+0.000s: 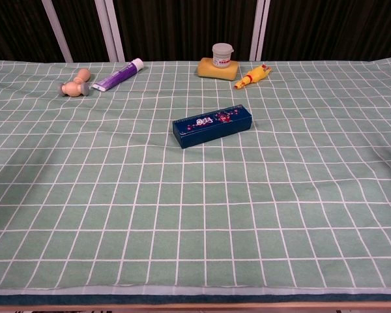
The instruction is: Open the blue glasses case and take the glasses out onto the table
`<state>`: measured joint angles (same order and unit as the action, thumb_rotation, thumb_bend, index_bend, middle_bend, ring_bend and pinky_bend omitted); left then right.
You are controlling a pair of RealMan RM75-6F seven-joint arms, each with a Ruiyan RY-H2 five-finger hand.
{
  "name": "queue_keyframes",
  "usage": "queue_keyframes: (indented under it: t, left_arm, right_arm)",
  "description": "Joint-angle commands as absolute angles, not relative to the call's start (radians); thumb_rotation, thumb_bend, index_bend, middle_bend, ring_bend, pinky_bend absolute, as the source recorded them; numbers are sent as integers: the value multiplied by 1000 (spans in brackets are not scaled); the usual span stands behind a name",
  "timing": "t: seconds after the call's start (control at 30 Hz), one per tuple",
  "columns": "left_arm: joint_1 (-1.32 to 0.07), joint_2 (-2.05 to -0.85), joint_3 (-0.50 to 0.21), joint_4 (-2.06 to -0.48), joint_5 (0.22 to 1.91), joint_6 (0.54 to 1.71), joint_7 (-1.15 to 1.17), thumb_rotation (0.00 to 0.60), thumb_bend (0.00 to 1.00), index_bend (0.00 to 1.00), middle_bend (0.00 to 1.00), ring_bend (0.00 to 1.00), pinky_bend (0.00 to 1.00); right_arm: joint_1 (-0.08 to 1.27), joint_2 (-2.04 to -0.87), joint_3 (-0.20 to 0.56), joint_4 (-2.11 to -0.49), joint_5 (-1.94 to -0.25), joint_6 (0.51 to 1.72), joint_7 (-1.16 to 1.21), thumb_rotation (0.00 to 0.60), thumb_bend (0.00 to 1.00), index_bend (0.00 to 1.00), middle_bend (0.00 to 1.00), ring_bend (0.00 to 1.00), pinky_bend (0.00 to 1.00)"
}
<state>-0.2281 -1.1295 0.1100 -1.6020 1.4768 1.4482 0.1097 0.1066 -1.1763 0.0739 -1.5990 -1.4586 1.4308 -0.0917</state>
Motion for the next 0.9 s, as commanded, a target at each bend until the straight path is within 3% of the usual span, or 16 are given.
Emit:
queue_keyframes:
  t: [0.03, 0.9]
  left_arm:
    - [-229, -1126, 99, -1605, 1463, 1429, 107, 600, 0, 0, 0, 0, 0]
    - [-202, -1118, 62, -1640, 1464, 1397, 134, 600, 0, 0, 0, 0, 0]
  right_arm:
    - [110, -1182, 73, -1598, -1456, 1424, -99, 600, 119, 0, 0, 0, 245]
    - [119, -1181, 72, -1634, -1455, 1415, -151, 600, 75, 0, 0, 0, 245]
